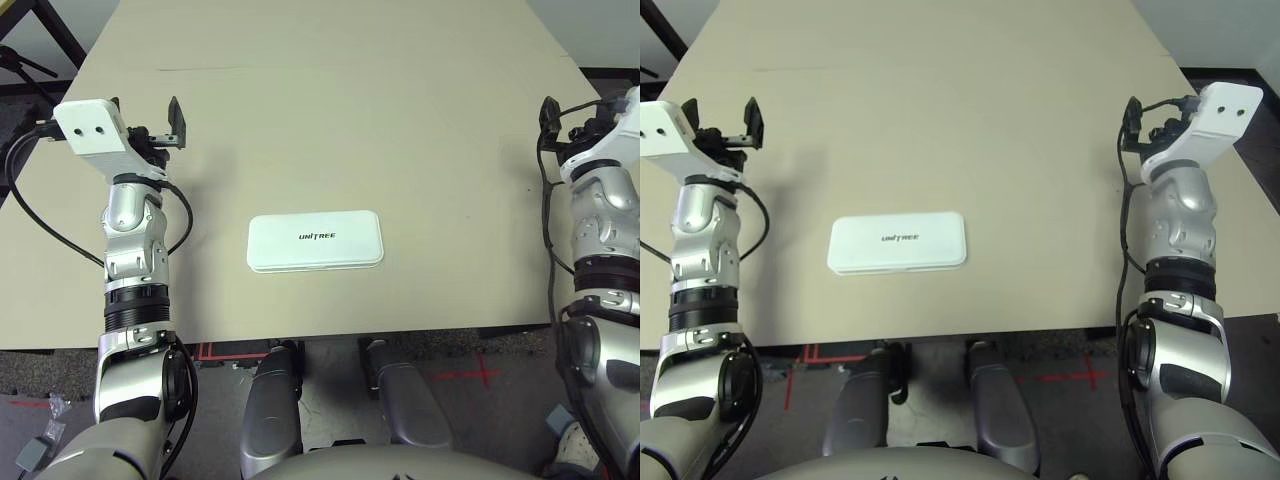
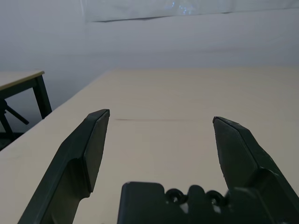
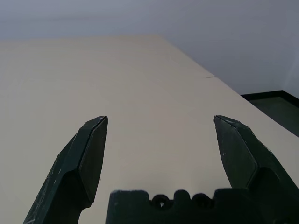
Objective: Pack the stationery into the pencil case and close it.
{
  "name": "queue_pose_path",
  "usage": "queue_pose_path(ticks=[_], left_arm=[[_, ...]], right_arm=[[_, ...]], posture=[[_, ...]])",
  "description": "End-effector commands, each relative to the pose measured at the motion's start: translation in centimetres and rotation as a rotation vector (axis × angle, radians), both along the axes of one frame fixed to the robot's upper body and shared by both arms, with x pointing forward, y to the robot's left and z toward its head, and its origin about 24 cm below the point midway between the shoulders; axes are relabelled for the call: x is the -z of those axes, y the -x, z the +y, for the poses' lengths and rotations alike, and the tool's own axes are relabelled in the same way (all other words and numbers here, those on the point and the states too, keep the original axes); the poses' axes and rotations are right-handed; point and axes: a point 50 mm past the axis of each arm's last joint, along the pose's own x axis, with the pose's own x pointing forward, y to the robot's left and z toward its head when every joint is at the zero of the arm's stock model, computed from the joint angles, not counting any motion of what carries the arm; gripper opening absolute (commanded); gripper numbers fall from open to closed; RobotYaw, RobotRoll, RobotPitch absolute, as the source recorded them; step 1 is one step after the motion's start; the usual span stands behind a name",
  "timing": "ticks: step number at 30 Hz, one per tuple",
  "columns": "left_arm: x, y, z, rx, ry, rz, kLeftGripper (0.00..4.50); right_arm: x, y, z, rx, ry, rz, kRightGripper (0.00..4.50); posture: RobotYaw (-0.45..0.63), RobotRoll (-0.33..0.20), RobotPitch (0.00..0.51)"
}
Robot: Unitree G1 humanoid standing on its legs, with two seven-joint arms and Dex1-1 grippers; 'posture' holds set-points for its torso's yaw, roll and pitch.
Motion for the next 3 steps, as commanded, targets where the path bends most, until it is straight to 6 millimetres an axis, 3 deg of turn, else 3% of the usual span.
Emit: queue_pose_path(ticks=[1,3], left_arm=[[0.19,0.09,0.87,-0.028,-0.003,0.006,4.47],[0.09,0.18,1.16,-0.035,-0.002,0.005,4.47]], right_arm=[[0.95,0.11,0.06,0.007,-0.016,0.021,4.5],[1.12,0.06,0.28,0.0,-0.021,0.023,4.5]], posture=[[-0.16,0.0,0.245],[-0.15,0.0,0.243]])
